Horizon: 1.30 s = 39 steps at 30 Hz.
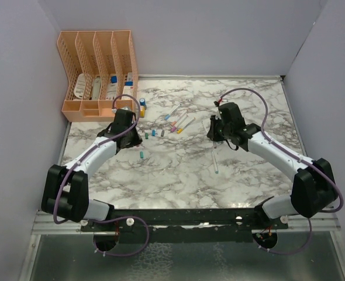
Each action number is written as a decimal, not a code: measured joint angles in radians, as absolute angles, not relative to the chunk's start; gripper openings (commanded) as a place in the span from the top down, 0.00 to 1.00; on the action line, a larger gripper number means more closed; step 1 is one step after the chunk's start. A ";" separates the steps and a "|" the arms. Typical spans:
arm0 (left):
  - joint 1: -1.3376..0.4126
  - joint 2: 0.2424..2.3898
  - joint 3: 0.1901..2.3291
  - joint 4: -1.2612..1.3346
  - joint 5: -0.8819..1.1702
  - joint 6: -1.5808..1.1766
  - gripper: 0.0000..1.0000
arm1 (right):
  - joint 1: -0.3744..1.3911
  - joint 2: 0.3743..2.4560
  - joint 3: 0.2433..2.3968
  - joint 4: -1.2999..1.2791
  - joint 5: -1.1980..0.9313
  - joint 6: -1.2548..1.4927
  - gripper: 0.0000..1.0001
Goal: Open the pen caps
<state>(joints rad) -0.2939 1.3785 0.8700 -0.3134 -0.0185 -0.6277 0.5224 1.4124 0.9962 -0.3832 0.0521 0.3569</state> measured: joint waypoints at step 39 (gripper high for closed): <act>-0.237 1.497 0.757 -0.273 -0.102 -0.556 0.63 | 0.533 1.571 0.908 -0.442 -0.069 0.355 0.97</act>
